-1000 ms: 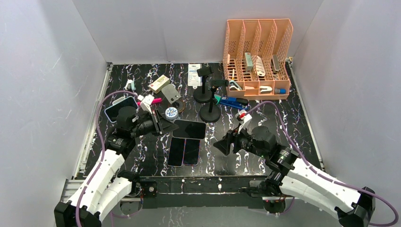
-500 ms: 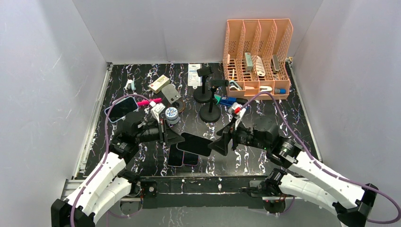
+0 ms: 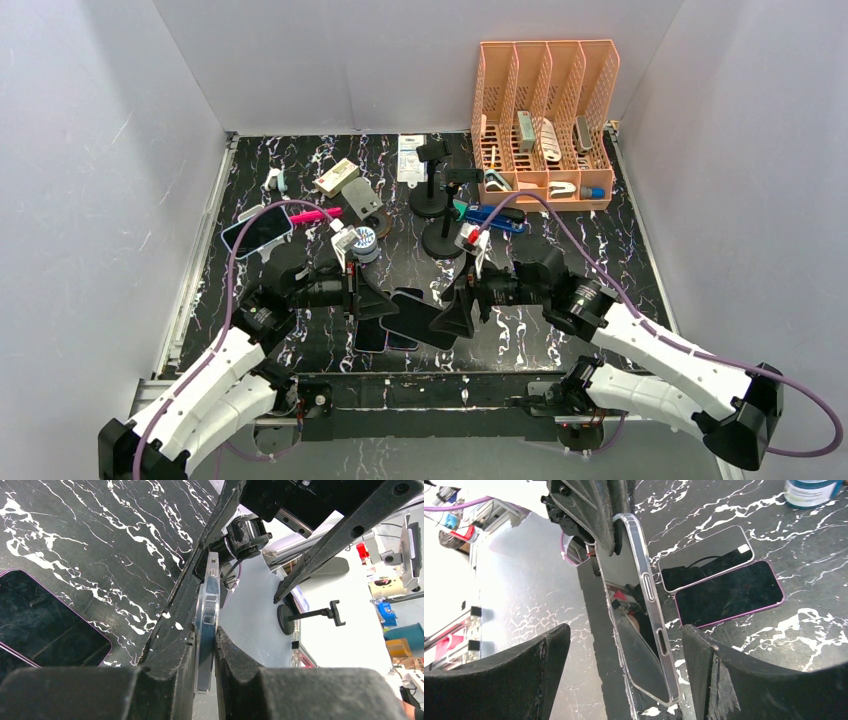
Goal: Remove the phone from the phone stand
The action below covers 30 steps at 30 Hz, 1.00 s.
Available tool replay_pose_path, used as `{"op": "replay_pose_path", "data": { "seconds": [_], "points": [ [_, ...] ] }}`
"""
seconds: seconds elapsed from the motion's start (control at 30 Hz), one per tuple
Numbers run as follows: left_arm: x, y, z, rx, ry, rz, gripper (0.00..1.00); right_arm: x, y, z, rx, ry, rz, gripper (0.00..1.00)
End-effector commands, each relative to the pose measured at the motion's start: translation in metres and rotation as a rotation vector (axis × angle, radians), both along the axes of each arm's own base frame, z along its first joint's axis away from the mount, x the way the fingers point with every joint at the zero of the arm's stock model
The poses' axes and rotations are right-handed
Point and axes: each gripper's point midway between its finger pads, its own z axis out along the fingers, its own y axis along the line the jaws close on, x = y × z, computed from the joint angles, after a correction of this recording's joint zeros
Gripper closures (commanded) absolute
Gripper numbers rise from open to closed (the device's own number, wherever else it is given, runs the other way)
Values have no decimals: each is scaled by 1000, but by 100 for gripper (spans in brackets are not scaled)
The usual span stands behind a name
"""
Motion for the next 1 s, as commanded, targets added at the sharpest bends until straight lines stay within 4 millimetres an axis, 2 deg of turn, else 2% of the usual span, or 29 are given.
{"op": "replay_pose_path", "data": {
  "seconds": [0.0, 0.47, 0.97],
  "points": [
    [-12, -2, 16, -57, -103, -76, 100, -13, 8, 25, 61, -20, 118, 11],
    [-26, -3, 16, -89, -154, -130, 100, -17, 22, 16, 54, 41, 194, 14],
    [-35, -3, 23, -150, -188, -153, 100, -19, 36, 11, 72, 106, 255, 22]
  ]
}}
